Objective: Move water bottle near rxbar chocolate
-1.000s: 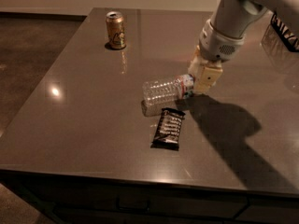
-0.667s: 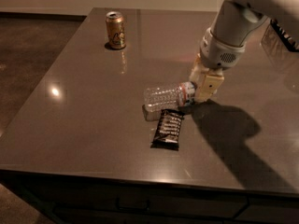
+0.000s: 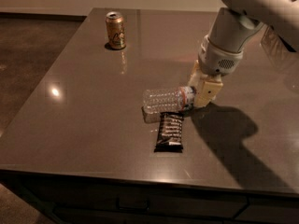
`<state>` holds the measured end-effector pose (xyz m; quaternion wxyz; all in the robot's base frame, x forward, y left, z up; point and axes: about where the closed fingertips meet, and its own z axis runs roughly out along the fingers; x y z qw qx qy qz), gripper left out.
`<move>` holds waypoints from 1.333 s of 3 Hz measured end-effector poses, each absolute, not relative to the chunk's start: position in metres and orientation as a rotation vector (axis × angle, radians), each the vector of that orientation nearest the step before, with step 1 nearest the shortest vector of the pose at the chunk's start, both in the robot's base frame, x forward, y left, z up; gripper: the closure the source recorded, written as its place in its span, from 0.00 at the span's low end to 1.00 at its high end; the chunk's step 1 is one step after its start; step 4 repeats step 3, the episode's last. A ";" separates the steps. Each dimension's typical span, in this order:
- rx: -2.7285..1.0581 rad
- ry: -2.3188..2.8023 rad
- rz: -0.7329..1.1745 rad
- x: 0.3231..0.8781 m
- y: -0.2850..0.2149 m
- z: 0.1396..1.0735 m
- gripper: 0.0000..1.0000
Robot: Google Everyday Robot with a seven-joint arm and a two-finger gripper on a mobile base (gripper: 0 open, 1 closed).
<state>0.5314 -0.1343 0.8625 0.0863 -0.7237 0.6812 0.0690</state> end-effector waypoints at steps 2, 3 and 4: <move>-2.149 2.020 0.196 0.535 -0.131 0.862 0.00; -2.149 2.020 0.196 0.535 -0.131 0.862 0.00; -2.149 2.020 0.196 0.535 -0.131 0.862 0.00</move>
Offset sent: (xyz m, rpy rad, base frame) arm 0.0016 0.0015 -0.0004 0.0025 -0.0060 0.0000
